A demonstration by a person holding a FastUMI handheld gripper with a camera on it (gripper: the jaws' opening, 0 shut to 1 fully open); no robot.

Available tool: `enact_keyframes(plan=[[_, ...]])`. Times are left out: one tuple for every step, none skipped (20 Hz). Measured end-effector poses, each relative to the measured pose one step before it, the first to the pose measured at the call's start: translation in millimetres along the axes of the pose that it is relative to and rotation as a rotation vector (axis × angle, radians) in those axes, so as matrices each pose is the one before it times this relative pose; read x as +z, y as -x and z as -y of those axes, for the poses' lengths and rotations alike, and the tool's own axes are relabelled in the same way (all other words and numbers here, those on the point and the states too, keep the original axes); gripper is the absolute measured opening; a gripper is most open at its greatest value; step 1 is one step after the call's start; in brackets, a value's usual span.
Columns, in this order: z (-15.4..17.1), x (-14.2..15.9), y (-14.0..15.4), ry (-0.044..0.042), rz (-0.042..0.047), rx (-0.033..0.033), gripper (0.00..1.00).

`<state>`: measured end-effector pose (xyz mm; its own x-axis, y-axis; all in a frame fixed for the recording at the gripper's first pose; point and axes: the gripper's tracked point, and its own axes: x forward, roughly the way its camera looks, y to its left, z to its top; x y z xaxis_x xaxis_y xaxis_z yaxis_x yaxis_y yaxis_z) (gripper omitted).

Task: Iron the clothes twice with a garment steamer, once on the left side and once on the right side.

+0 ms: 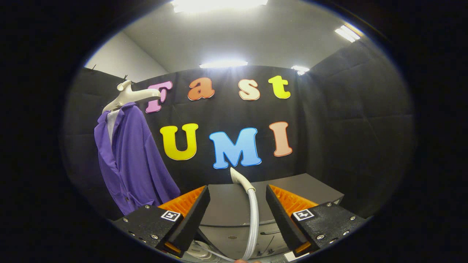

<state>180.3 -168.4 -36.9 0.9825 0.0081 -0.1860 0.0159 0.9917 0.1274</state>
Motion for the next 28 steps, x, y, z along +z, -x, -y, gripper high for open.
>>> enact_keyframes(plan=[[8.4, -1.11, -18.08, -0.01372, -0.01417, 0.01, 0.95], [8.33, 1.67, -18.07, -0.01835, -0.0111, 0.00862, 0.95], [7.96, -0.05, -18.94, -0.02467, -0.01259, 0.01063, 0.95], [5.86, -0.35, -17.34, -0.03066, -0.01765, 0.01782, 0.94], [4.54, -0.88, -15.62, -0.03404, -0.01907, 0.01838, 0.94], [5.93, -0.87, -16.09, -0.03688, -0.02212, 0.01438, 0.94], [6.57, -2.0, -16.43, -0.03671, -0.02511, 0.01158, 0.95], [4.46, -0.81, -14.33, -0.03382, -0.02582, 0.01255, 0.95], [4.98, -1.72, -12.71, -0.03226, -0.02673, 0.01114, 0.95], [4.87, 0.04, -13.86, -0.03126, -0.02358, 0.01273, 0.95], [4.06, -1.46, -12.33, -0.03268, -0.02372, 0.01276, 0.95], [3.68, -0.84, -12.45, -0.03664, -0.02845, 0.01129, 0.95], [2.99, -0.84, -11.92, -0.04171, -0.02645, 0.01194, 0.95], [1.6, -0.61, -11.04, -0.0468, -0.0262, 0.01363, 0.95], [3.77, -1.92, -8.9, -0.04753, -0.0241, 0.01307, 0.95], [3.49, -0.23, -8.45, -0.0447, -0.02316, 0.00778, 0.95], [4.92, -3.52, -7.87, -0.03861, -0.02562, 0.00525, 0.95], [4.95, -1.04, -9.5, -0.03103, -0.02447, 0.00441, 0.95], [4.63, -0.5, -1.96, -0.02222, -0.02015, 0.00072, 0.95], [4.1, 0.34, -7.18, -0.01907, -0.01879, -0.00127, 0.95], [0.81, -2.74, -6.65, -0.01356, -0.02611, 0.0046, 0.95], [2.57, -3.1, -6.63, -0.01145, -0.02947, 0.0072, 0.95], [1.07, -3.61, -5.87, -0.01051, -0.02875, 0.00789, 0.95], [0.83, -1.3, -5.63, -0.01358, -0.02808, 0.01172, 0.95], [3.91, -3.14, -4.45, -0.01542, -0.02356, 0.00197, 0.95], [3.98, -1.7, -5.2, -0.0164, -0.01879, -0.0048, 0.95], [1.29, -0.54, -5.12, -0.01043, -0.00532, -0.00012, 0.95], [1.59, 0.1, -5.74, -0.00437, -0.00498, -0.00257, 0.94]])
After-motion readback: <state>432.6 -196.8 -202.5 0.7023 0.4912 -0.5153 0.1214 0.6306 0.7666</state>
